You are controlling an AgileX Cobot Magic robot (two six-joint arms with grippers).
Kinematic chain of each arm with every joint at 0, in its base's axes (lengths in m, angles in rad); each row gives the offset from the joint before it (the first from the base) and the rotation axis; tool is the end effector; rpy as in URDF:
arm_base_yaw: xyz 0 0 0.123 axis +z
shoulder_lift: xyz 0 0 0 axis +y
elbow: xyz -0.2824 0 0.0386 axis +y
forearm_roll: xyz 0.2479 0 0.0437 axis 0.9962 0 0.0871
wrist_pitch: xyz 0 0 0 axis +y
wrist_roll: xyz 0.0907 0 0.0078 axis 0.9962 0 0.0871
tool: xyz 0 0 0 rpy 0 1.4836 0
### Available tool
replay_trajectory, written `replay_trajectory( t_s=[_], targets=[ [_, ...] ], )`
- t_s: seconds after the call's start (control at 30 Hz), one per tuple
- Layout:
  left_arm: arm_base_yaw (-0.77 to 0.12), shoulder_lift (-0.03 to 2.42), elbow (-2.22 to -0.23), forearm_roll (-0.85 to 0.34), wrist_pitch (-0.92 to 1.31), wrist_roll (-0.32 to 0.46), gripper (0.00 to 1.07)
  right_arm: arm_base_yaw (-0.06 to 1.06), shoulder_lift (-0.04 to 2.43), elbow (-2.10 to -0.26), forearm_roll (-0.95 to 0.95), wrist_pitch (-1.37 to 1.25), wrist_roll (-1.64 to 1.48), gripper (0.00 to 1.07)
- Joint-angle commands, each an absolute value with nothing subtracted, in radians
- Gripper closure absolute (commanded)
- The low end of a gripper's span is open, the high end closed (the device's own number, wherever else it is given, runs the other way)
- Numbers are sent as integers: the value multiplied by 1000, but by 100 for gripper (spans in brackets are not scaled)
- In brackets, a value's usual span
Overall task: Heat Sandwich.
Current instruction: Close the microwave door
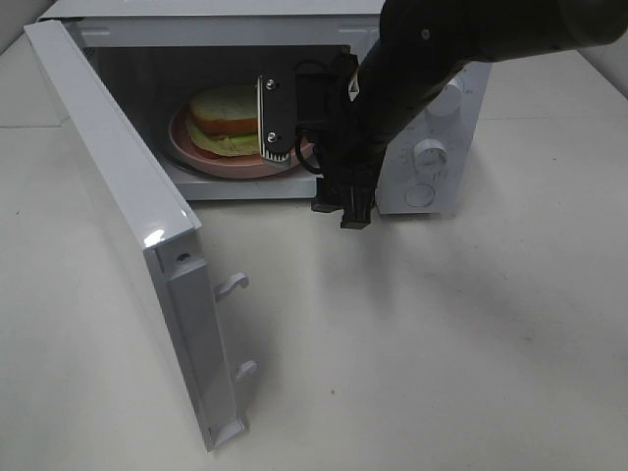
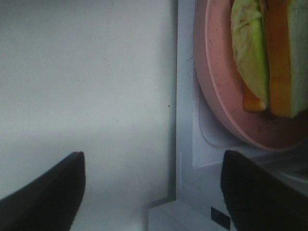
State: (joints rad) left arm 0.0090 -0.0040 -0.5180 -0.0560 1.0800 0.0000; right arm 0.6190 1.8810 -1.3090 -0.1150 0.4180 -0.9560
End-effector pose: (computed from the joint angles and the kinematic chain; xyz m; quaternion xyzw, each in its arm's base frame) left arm -0.0084 -0.0046 0.2807 -0.0022 0.8522 -0.0256 0.5226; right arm 0.3376 0.2353 0.2114 -0.6979 0.6358 -0.0936 0.3161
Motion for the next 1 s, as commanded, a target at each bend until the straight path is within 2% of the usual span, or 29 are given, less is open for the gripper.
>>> replay_trajectory(
  t_s=[0.03,1.0],
  targets=[
    [10,-21,-517,-62,1071,-8,7,617,1837,-1269,-129,408,-905,28],
    [10,-21,-517,-62,1071,-8,7,618,1411,-856,-129,409,-568,31]
  ],
)
